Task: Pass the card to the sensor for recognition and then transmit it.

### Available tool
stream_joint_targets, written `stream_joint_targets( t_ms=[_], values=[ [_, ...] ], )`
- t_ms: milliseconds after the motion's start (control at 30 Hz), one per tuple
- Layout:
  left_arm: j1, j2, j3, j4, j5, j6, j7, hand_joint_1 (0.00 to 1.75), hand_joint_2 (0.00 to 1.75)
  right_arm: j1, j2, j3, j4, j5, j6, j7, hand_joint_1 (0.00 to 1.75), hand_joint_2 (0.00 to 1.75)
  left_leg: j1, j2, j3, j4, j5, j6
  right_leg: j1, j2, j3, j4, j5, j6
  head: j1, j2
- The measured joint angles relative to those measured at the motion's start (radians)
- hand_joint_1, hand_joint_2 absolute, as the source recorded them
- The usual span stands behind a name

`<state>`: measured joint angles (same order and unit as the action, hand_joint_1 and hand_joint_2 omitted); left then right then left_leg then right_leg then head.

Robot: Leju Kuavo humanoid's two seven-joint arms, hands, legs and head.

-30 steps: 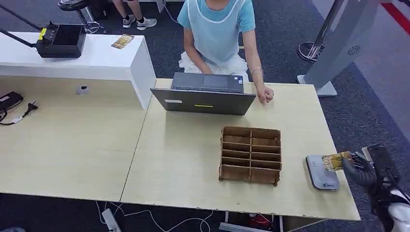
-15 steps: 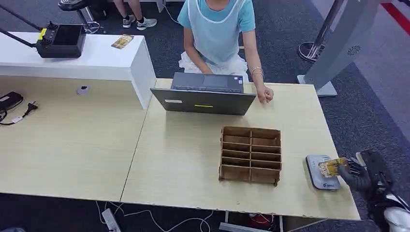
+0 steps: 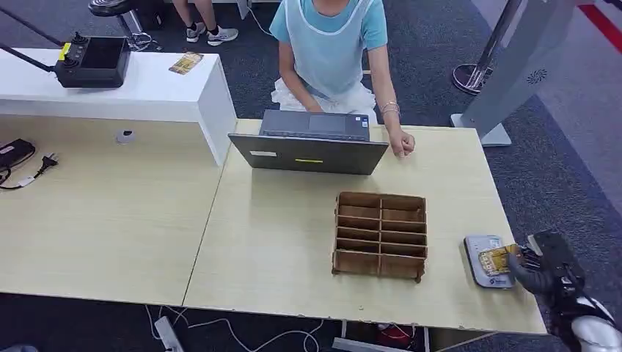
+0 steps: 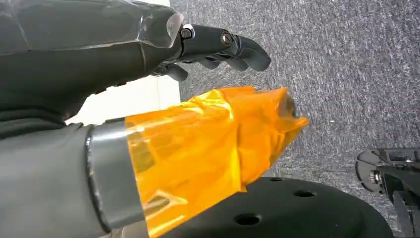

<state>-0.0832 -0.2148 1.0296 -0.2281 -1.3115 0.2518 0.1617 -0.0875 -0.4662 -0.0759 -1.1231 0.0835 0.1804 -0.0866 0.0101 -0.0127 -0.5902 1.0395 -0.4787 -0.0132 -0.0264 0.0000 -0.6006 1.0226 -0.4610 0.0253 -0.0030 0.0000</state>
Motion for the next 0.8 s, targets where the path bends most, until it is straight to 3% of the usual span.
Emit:
stream_joint_targets(
  t_ms=[800],
  values=[
    [0.0,0.0,0.0,0.0,0.0,0.0,0.002,0.0,0.0,-0.005,0.005,0.003,-0.008,0.046,-0.024,0.008,1.75,1.75,0.0,0.0,0.0,0.0,0.0,0.0,0.0,0.0,0.0,0.0,0.0,0.0,0.0,0.0]
  ],
)
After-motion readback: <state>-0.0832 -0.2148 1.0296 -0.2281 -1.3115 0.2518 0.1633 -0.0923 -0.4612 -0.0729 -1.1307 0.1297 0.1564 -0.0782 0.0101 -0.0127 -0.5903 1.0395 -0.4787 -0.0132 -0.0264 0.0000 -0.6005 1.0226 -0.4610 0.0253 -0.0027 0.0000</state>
